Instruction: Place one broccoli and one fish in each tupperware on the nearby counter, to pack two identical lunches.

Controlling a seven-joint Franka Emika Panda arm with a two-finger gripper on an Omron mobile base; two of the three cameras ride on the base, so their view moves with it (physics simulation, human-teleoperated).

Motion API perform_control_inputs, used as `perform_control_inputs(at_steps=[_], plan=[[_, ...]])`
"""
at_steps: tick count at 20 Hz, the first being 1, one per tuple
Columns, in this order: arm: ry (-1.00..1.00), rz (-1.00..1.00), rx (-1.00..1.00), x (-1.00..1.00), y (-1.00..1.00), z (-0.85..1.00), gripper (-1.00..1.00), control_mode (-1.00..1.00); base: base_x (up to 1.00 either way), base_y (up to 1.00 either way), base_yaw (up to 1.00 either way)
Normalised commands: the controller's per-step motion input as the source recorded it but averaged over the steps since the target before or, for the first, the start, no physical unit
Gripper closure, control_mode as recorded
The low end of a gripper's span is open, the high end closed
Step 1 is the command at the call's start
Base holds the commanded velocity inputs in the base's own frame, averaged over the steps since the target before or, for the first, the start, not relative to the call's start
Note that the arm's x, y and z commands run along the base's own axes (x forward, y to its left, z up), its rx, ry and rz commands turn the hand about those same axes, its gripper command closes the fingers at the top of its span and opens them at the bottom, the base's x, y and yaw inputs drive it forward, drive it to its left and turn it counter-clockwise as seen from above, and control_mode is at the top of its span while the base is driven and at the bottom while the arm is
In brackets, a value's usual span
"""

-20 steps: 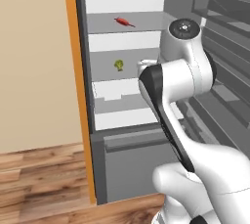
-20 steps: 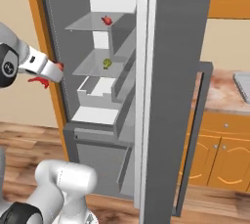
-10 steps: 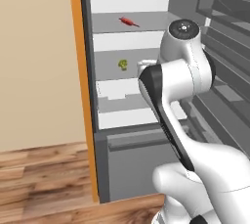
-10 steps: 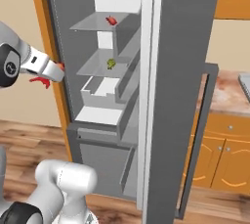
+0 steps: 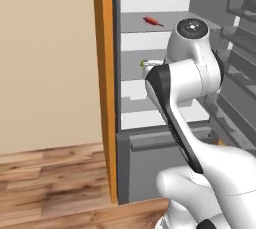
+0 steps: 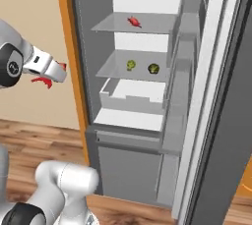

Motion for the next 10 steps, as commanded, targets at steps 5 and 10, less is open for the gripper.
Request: perform_control_inputs(at_steps=[5, 10], plan=[[0.0, 0.0, 0.0, 0.0, 0.0, 0.0, 1.0, 1.0, 0.0, 1.0, 0.11], [0.0, 0.0, 0.0, 0.0, 0.0, 0.0, 1.0, 1.0, 0.0, 0.74, 0.24]])
